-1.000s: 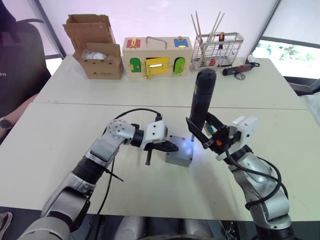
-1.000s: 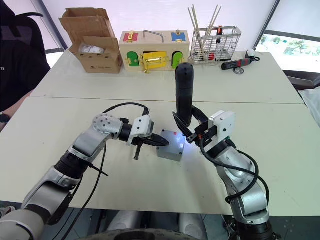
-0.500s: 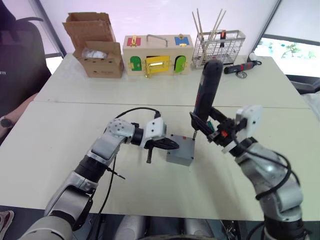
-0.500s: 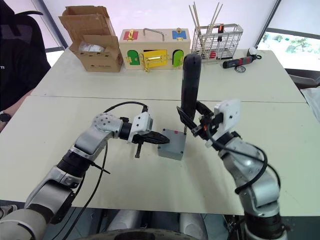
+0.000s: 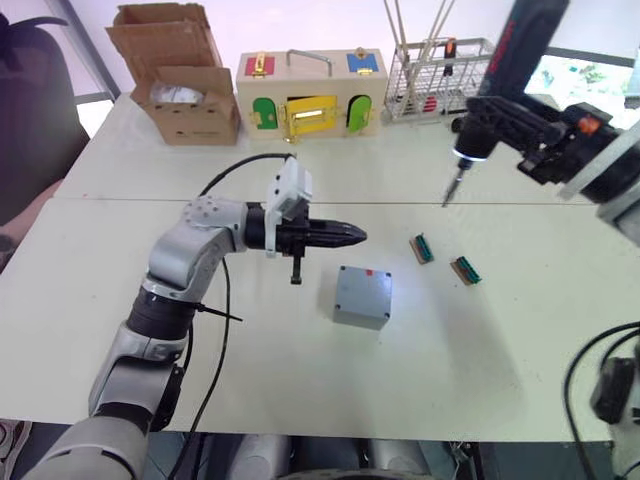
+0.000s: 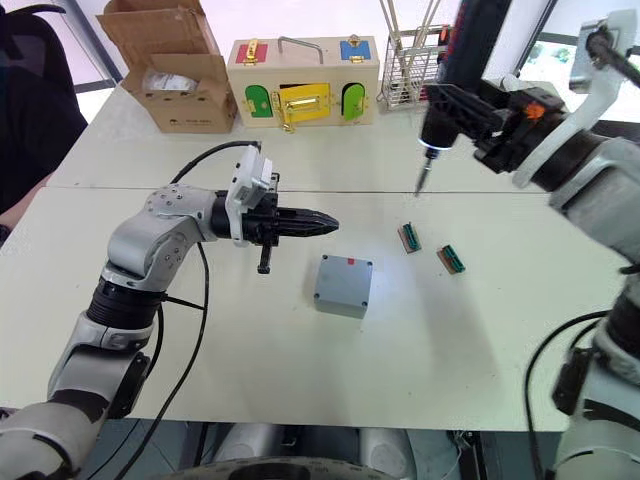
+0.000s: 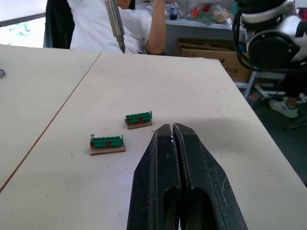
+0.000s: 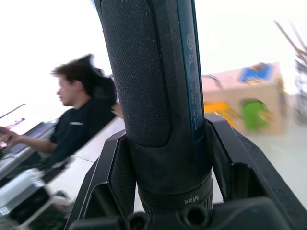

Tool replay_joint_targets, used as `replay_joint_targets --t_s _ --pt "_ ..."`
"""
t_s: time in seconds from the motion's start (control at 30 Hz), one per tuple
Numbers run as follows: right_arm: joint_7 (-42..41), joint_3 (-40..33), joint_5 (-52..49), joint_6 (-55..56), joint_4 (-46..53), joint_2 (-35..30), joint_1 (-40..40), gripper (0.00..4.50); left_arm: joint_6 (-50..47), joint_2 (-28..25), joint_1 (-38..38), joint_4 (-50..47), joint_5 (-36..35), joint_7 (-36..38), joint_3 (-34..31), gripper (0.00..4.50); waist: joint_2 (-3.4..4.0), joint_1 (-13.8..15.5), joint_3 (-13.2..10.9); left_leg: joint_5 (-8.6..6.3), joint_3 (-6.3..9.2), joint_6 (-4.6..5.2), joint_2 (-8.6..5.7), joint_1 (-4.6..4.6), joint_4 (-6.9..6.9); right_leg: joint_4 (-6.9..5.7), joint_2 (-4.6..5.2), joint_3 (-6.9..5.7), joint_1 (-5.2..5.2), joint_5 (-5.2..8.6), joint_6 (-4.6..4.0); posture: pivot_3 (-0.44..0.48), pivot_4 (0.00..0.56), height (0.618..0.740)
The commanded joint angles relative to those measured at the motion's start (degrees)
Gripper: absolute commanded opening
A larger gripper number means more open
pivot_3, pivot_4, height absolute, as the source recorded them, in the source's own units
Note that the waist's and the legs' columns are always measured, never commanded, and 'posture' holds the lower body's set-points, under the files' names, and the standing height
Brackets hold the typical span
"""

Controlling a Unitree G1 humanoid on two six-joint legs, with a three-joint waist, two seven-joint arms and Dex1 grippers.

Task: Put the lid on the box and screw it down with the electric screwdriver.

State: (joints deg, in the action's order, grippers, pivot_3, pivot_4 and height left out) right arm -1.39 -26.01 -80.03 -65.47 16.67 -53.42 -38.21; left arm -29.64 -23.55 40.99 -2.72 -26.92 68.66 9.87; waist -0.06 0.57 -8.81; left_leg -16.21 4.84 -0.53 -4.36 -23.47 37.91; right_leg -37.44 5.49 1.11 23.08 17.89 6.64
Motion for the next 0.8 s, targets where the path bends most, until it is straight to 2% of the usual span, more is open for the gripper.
replay_joint_targets --t_s 0.03,0.07,0.17,0.23,0.3,0.4,0.5,0.6,0.8 --pt "-4.4 1.9 0.6 -14.8 -10.8 -15.9 -0.5 1.89 2.1 -2.4 0.9 -4.5 -0.3 4.0 1.5 0.0 0.08 0.4 -0.1 -0.06 -0.01 0.1 -0.01 -0.05 0.09 0.0 0.01 -0.03 -0.02 0.0 0.0 0.0 0.15 0.74" --pt "-7.9 3.0 0.2 -19.3 -13.8 -20.2 0.6 1.89 2.9 -3.5 0.5 -5.6 0.2 5.7 2.6 0.0 0.09 0.5 -0.1 -0.13 0.04 0.22 0.0 -0.05 0.11 0.05 0.0 -0.08 -0.09 0.0 -0.01 0.0 0.15 0.74" --pt "-16.0 6.4 1.6 -25.9 -19.2 -27.9 3.7 1.89 5.6 -5.4 -0.1 -7.1 2.3 7.9 5.2 0.0 0.26 0.0 -0.2 -0.27 -0.04 0.47 0.0 -0.05 0.12 0.24 0.03 -0.06 -0.18 0.01 -0.01 0.0 0.15 0.74" --pt "-23.1 12.2 9.6 -23.8 -20.5 -34.0 10.4 1.89 8.9 -6.3 -0.9 -7.4 5.3 8.1 7.1 0.0 0.35 -0.3 -0.3 -0.3 -0.2 0.51 0.0 -0.03 0.12 0.28 0.05 0.04 -0.17 0.01 -0.01 0.0 0.15 0.74" --pt "-29.5 15.7 15.1 -20.0 -22.1 -37.0 14.1 1.89 10.2 -6.2 -1.3 -7.7 6.5 7.3 7.9 0.0 0.37 -0.4 -0.3 -0.4 -0.22 0.69 0.02 -0.01 0.13 0.24 0.03 0.04 -0.16 0.0 0.0 0.0 0.15 0.74" --pt "-33.3 22.4 23.6 -16.3 -27.8 -35.5 13.0 1.89 10.1 -5.3 -3.3 -9.7 7.6 4.5 8.5 0.0 0.54 -0.9 -0.3 -0.41 -0.28 0.71 0.01 0.02 0.19 0.11 0.01 0.07 -0.12 0.0 0.01 0.0 0.15 0.74" --pt "-35.5 28.0 30.4 -15.7 -33.4 -31.5 7.7 1.89 8.4 -5.0 -5.5 -12.6 7.6 2.0 8.8 0.0 0.58 -1.4 -0.3 -0.41 -0.28 0.7 0.02 0.07 0.2 0.06 -0.01 0.09 -0.11 -0.01 0.02 0.0 0.15 0.74" --pt "-37.0 32.0 36.2 -16.0 -37.9 -27.3 2.0 1.89 7.0 -5.5 -7.2 -14.9 7.3 0.2 8.5 0.0 0.64 -1.5 -0.3 -0.36 -0.31 0.62 0.03 0.05 0.16 -0.04 -0.04 0.17 0.01 -0.01 0.03 0.0 0.15 0.74" --pt "-41.6 37.3 44.8 -13.8 -42.6 -22.4 -2.5 1.89 4.7 -6.5 -9.5 -17.0 6.9 -2.9 7.5 0.0 0.7 -0.9 -0.3 -0.21 -0.31 0.36 0.02 0.0 0.16 -0.11 -0.03 0.17 0.1 -0.01 0.03 0.0 0.15 0.74"
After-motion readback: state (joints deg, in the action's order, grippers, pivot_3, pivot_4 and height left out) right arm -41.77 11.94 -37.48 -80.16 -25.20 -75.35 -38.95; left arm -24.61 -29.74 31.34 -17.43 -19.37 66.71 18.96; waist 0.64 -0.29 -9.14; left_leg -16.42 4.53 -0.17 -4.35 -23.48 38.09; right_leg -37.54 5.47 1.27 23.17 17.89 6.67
